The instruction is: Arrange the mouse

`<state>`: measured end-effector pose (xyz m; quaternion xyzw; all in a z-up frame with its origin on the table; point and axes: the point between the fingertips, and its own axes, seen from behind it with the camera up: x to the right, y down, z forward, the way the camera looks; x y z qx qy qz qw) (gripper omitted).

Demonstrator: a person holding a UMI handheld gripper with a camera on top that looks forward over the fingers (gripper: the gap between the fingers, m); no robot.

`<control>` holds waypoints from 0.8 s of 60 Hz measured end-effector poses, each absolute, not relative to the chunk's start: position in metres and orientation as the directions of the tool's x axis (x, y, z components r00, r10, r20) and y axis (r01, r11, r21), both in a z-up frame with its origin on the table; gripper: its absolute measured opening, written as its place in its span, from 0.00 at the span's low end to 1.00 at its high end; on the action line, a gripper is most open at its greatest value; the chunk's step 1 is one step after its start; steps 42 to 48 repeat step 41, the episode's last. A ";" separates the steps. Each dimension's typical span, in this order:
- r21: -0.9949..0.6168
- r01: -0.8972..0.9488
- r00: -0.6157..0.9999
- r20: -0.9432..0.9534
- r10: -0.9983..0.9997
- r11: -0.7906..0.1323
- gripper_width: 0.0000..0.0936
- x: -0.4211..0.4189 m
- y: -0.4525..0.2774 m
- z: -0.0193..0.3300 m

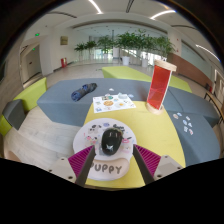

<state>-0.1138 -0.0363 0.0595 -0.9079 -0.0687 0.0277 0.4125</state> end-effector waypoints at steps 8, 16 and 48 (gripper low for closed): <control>-0.768 0.126 0.987 0.033 0.157 -0.627 0.89 -0.110 -0.091 0.087; -0.787 0.118 0.987 0.026 0.159 -0.605 0.90 -0.112 -0.138 0.097; -0.802 0.108 0.983 -0.003 0.185 -0.587 0.88 -0.083 -0.168 0.079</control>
